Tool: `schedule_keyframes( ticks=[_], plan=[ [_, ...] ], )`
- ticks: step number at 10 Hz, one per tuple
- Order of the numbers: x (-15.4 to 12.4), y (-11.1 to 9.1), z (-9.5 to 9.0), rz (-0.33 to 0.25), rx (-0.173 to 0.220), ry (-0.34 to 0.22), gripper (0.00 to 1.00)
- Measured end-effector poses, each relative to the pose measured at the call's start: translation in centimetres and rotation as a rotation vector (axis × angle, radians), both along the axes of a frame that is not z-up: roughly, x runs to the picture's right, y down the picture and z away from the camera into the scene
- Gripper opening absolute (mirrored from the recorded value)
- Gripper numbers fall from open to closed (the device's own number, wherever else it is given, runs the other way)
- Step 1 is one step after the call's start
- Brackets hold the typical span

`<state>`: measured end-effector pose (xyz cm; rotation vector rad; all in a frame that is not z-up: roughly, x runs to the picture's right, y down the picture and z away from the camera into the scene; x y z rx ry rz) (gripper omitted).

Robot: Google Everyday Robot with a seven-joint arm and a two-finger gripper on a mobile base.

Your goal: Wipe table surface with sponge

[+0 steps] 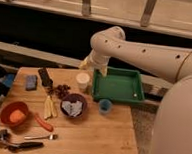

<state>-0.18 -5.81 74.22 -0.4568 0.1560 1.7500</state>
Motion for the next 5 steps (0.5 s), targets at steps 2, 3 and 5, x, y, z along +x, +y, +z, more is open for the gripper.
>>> schedule_keyframes(
  ticks=[2,3,5],
  plan=[
    [-0.2,0.0,-0.1,-0.001,0.0,-0.003,0.8],
    [0.0,0.1,0.0,-0.003,-0.005,-0.002,0.8],
    [0.1,0.5,1.4,-0.014,-0.012,-0.008,0.8]
  ],
)
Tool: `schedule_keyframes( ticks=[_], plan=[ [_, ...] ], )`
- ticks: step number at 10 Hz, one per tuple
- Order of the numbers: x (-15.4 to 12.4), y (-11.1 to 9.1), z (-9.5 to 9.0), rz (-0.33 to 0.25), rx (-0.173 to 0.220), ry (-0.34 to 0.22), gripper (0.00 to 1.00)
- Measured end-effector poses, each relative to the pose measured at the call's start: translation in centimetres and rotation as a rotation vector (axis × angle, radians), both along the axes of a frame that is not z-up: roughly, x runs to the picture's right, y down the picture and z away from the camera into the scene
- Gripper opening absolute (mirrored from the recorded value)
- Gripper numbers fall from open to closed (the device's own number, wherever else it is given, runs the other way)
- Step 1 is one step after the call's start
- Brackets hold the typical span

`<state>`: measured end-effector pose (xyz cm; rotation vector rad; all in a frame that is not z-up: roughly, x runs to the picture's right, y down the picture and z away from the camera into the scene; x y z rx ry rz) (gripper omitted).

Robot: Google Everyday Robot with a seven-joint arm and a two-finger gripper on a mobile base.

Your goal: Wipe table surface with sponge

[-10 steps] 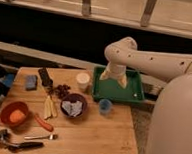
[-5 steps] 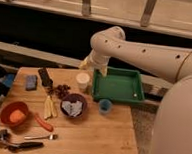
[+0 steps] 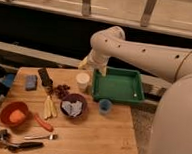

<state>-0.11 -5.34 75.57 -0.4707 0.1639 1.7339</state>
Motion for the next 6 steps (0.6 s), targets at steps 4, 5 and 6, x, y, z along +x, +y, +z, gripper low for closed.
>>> schedule_keyframes(
  ticks=[4,5,6],
  plan=[
    [-7.5,-0.4,1.2,-0.122,0.028,-0.085,0.8],
    [-9.8,-0.5,1.3,-0.151,0.036,-0.109,0.8],
    [-12.3,-0.6,1.3,-0.183,0.046,-0.14,0.8]
  ],
)
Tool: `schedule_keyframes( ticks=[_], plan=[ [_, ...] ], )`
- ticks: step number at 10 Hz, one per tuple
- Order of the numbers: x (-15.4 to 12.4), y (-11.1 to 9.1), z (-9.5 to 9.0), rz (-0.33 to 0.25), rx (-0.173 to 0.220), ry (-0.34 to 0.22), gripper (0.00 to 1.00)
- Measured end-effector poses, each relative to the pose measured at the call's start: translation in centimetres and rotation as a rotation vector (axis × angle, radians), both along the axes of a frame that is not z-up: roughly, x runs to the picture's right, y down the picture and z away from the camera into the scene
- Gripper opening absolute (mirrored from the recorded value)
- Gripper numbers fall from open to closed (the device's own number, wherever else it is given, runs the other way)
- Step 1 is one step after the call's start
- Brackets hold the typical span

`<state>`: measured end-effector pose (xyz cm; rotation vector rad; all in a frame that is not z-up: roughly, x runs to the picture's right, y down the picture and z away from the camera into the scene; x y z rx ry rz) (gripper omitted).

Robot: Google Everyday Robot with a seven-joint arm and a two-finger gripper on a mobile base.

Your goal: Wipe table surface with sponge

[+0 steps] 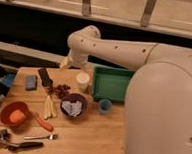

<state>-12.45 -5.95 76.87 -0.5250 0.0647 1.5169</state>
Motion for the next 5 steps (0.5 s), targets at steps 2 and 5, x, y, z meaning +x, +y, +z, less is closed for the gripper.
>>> schedule_keyframes(
  ticks=[2,5],
  plan=[
    [-4.9,0.1,-0.2,-0.057,0.017,-0.073,0.8],
    [-6.4,0.3,-0.4,-0.074,0.023,-0.1,0.8]
  ],
)
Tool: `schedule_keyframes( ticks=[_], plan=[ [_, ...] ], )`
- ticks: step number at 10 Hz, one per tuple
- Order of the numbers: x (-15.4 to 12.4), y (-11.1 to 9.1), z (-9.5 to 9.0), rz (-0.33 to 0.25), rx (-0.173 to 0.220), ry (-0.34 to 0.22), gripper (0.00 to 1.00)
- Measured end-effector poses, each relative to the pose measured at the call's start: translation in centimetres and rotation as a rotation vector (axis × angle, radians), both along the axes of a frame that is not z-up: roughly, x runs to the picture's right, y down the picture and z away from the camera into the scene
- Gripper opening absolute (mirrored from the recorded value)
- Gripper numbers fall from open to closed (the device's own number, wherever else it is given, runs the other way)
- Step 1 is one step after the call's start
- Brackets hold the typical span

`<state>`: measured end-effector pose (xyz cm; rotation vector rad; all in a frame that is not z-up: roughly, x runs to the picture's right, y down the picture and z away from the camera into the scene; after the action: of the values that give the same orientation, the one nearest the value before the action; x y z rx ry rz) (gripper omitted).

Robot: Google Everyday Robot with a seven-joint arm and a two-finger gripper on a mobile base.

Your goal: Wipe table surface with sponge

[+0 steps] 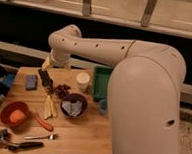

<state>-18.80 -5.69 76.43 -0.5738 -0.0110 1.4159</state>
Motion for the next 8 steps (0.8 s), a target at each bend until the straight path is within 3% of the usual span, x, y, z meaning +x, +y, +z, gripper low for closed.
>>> schedule_keyframes(
  ticks=[4,8],
  plan=[
    [-0.5,0.1,-0.2,-0.011,0.009,-0.028,0.8],
    [-8.5,0.7,-1.6,-0.081,0.053,-0.161,0.8]
  ],
)
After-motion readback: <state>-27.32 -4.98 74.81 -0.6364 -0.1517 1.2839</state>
